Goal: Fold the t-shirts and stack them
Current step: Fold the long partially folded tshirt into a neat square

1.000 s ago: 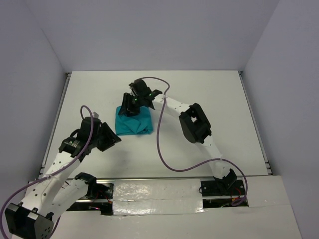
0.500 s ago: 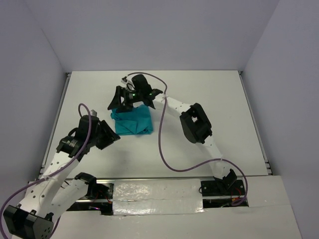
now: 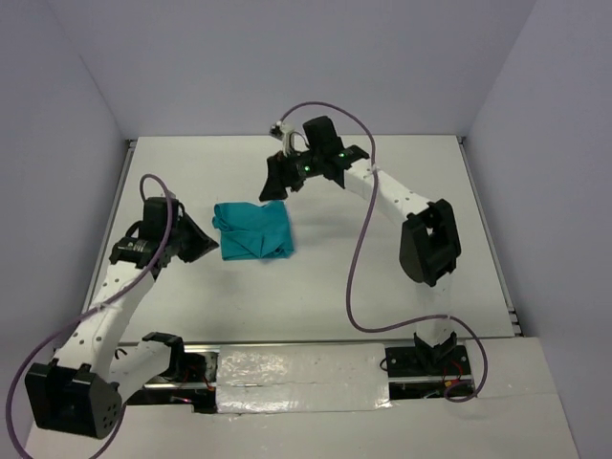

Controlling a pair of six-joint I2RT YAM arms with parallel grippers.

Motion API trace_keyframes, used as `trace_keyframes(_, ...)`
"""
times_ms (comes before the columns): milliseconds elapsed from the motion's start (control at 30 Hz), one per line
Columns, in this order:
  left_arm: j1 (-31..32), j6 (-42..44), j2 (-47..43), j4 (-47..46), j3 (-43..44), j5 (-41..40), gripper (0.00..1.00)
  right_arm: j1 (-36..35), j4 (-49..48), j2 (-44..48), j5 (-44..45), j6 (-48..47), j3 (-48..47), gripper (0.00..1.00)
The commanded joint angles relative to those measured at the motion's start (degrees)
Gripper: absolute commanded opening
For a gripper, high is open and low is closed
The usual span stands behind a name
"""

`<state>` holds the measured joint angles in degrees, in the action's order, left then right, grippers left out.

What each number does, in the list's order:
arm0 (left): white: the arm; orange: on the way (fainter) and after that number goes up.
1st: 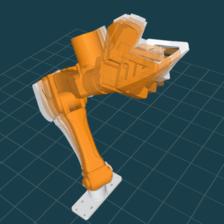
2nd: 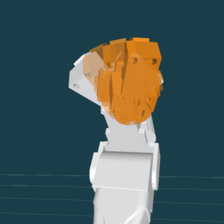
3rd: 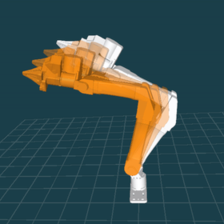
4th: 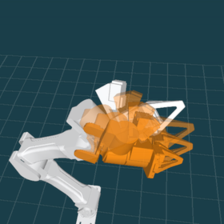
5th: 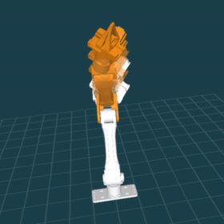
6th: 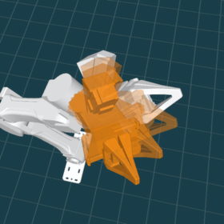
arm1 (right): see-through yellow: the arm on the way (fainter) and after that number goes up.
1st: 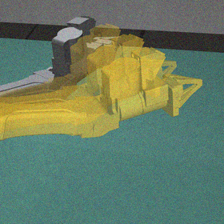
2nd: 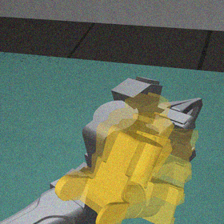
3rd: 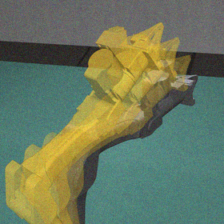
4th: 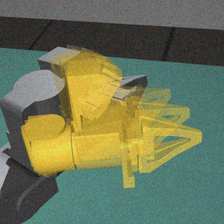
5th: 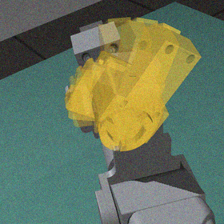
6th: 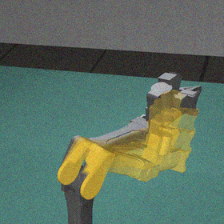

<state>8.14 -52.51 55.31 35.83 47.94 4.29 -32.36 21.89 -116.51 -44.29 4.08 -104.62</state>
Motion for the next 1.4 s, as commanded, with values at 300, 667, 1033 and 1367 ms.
trace_keyframes(300, -11.1, 11.6, 23.4, -11.3, 11.5, 15.0, 0.66, -7.0, 6.8, -1.2, 11.1, -10.3, 6.8, 0.78)
trace_keyframes(667, -11.6, 14.2, 34.2, -13.0, 16.0, 17.8, 0.61, -10.3, 6.3, -8.8, 14.0, -6.8, 0.2, 0.73)
trace_keyframes(1033, -11.7, 13.8, 29.5, -9.3, 12.3, 15.3, 0.58, -12.2, 6.7, -11.6, 15.0, -6.4, -2.1, 0.6)
trace_keyframes(1367, -8.8, 5.6, 24.4, -12.1, 4.4, 18.1, 0.59, -12.5, 4.8, -10.9, 12.9, -5.1, -1.1, 0.33)
